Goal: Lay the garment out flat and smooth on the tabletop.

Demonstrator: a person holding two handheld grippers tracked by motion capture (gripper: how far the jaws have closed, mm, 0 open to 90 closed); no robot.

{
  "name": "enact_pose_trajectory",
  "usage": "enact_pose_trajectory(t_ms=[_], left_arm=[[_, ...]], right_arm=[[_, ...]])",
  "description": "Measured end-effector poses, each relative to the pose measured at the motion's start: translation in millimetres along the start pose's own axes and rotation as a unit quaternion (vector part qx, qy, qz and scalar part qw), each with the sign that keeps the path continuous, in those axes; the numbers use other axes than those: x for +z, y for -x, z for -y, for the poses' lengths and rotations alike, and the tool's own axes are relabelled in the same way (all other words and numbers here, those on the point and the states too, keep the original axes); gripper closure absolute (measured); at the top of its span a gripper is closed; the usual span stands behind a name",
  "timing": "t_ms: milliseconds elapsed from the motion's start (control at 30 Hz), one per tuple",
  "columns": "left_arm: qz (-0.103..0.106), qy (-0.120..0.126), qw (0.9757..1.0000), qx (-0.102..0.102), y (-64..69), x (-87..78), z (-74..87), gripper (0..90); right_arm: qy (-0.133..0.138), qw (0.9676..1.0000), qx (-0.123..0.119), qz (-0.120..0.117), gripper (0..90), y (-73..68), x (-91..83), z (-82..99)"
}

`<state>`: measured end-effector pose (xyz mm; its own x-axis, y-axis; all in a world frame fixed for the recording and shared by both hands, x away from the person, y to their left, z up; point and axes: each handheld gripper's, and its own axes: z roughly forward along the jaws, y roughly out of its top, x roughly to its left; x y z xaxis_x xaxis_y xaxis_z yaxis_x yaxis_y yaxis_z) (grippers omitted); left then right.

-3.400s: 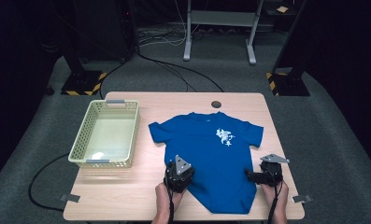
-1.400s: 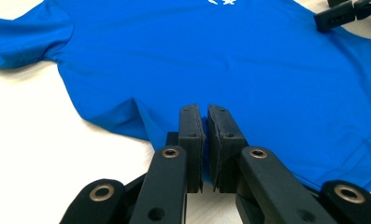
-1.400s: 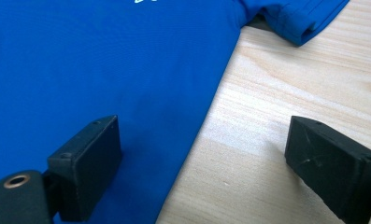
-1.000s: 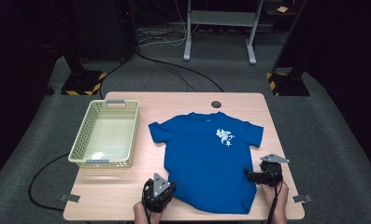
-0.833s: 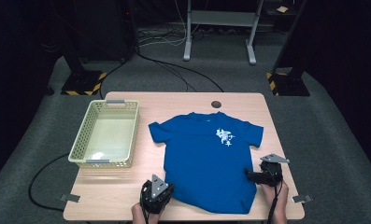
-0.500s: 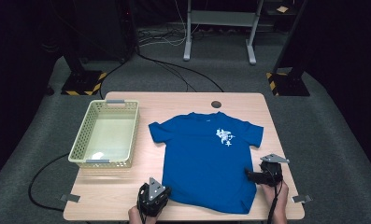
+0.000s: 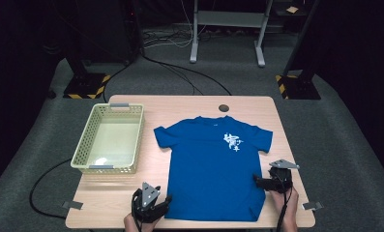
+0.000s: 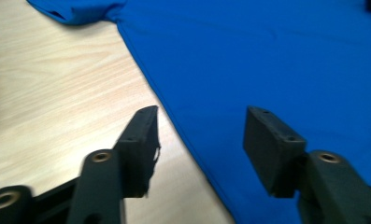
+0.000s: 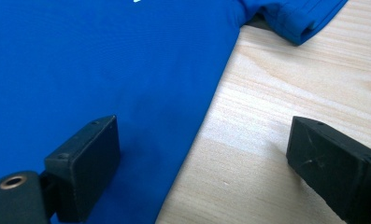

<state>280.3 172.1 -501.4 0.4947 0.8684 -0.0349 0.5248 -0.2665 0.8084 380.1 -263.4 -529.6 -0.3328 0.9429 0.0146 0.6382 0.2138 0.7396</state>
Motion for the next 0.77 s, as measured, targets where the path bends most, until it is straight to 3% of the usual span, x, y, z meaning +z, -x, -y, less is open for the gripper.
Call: enact_pose_trajectory(t_ms=[33, 200, 367, 500, 767], left_arm=[[0.001, -0.018, 0.9998, 0.004, -1.3, 13.2, -1.2, 40.1], [0.001, -0.049, 0.9985, 0.025, 1.0, 31.3, 5.6, 31.8], [-0.001, -0.038, 0.9991, 0.018, -1.1, 34.1, 13.4, 26.3], [0.001, -0.039, 0.9991, 0.020, -2.0, 34.9, 13.5, 23.8], [-0.009, -0.039, 0.9991, 0.012, -2.0, 35.2, 14.3, 19.6]], right_arm=[[0.000, 1.0000, 0.000, 0.000, 8.9, -0.1, 0.0, 0.0], [-0.003, 1.0000, 0.001, 0.003, 6.4, -0.1, -0.8, 1.0], [-0.008, 1.0000, 0.002, 0.004, 0.0, 3.2, -6.4, 6.6], [0.000, 1.0000, 0.007, -0.007, 0.0, 9.9, -15.9, 14.3], [0.000, 0.9998, 0.014, -0.016, 0.0, 12.7, -16.4, 14.9]])
